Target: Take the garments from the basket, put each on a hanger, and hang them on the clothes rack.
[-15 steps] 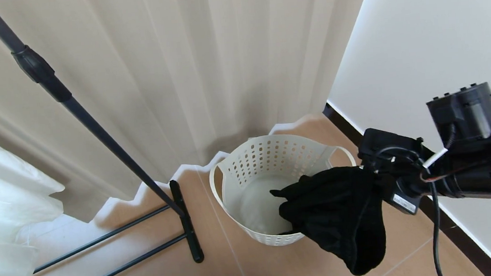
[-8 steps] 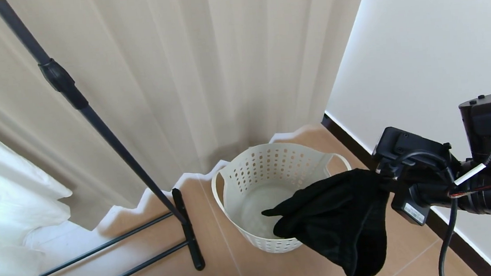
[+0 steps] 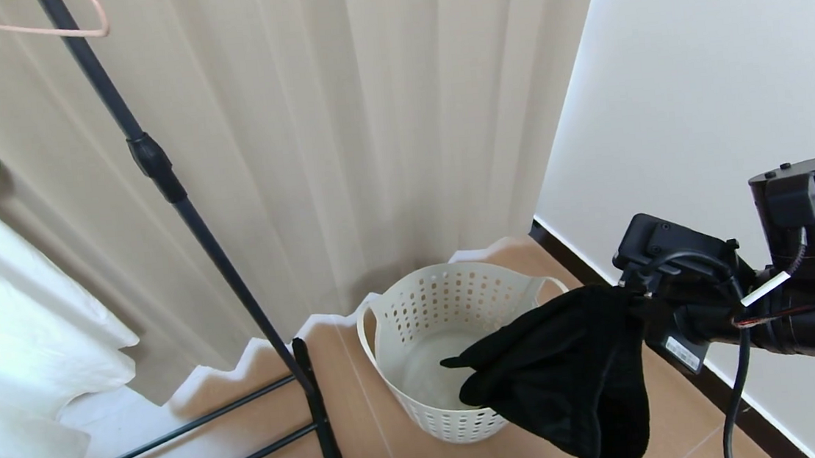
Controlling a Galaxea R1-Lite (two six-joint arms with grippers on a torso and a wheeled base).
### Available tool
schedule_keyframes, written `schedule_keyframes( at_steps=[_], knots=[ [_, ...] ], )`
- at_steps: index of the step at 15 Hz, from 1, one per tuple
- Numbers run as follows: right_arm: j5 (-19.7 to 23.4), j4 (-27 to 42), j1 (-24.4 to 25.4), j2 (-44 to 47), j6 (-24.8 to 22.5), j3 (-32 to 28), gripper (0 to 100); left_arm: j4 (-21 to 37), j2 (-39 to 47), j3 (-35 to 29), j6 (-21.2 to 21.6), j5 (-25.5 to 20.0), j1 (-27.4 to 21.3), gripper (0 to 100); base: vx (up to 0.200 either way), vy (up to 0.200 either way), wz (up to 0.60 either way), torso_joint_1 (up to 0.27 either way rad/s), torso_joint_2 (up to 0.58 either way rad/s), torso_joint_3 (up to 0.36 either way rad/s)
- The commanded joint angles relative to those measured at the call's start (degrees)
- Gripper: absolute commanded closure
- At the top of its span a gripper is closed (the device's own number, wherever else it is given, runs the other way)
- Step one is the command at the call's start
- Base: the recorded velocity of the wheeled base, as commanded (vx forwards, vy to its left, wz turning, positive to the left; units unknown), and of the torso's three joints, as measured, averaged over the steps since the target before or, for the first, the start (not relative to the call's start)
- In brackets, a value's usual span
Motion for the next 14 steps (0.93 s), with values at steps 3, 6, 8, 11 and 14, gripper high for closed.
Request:
schedule_keyframes(
  at_steps=[3, 6, 8, 11, 14],
  knots=[
    [-0.08, -0.15, 0.0, 1.01, 0.15, -0.32, 100, -0.08, 0.07, 0.0, 0.01, 0.01, -0.05, 0, 0.0, 0.0, 0.0, -0.001, 0.0, 0.212],
    [-0.08, -3.75, 0.0, 1.63, 0.06, 0.56, 100, 0.01, 0.07, 0.0, 0.1, 0.01, 0.04, 0, 0.0, 0.0, 0.0, 0.007, 0.0, 0.198],
    [-0.17, -5.86, 0.0, 1.63, -0.02, 1.97, 100, 0.01, 0.07, 0.0, 0.1, 0.01, -0.05, 0, 0.0, 0.0, 0.0, 0.034, -0.22, 0.012],
    [-0.26, -7.36, 0.0, 3.83, 0.06, 2.23, 100, -0.08, 0.07, 0.0, 0.01, 0.01, -0.05, 0, 0.0, 0.0, 0.0, 0.077, -0.39, -0.124],
    [-0.26, -7.53, 0.0, 3.65, 0.06, 2.41, 100, -0.08, 0.07, 0.0, 0.1, 0.1, 0.04, 0, 0.0, 0.0, 0.0, 0.106, -0.45, -0.206]
  ],
)
